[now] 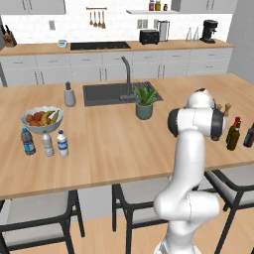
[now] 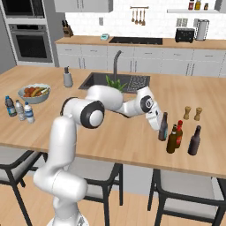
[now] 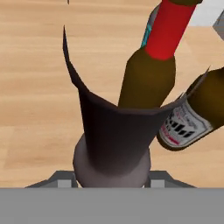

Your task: Move the plastic bottles in the middle to the plastics group, and the glass bottles in the middle to the glass group.

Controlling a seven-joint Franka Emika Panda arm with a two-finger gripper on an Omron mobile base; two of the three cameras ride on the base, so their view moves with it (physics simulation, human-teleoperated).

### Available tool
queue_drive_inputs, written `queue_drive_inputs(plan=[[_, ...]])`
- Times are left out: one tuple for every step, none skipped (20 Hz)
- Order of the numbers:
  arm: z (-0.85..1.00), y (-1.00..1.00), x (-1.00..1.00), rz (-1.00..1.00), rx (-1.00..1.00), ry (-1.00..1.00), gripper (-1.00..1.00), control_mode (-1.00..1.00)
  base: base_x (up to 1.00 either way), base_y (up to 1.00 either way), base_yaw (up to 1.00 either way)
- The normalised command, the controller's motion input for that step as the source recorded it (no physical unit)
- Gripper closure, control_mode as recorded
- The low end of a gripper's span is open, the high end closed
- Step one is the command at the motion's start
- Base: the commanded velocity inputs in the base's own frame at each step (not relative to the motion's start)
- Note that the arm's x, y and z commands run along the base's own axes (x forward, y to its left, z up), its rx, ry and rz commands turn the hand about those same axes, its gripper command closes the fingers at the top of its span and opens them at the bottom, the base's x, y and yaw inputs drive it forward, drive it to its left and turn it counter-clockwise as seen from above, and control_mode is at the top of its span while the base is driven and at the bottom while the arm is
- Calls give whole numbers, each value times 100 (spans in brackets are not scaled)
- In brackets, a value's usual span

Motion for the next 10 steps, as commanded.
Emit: queue_drive_inputs(plan=[[-1, -48, 0, -9, 0, 0, 100, -100, 0, 0, 0], [0, -41, 0, -9, 0, 0, 100, -100, 0, 0, 0], [0, -33, 0, -7, 0, 0, 100, -100, 0, 0, 0], [0, -19, 0, -6, 0, 0, 100, -100, 0, 0, 0], [0, -1, 0, -3, 0, 0, 100, -100, 0, 0, 0], [-1, 0, 0, 0, 0, 0, 100, -100, 0, 0, 0], [-6, 0, 1, 0, 0, 0, 100, -100, 0, 0, 0], [-6, 0, 0, 0, 0, 0, 100, -100, 0, 0, 0], [-9, 0, 0, 0, 0, 0, 100, -100, 0, 0, 0], [-18, -1, 0, 0, 0, 0, 100, -100, 0, 0, 0]])
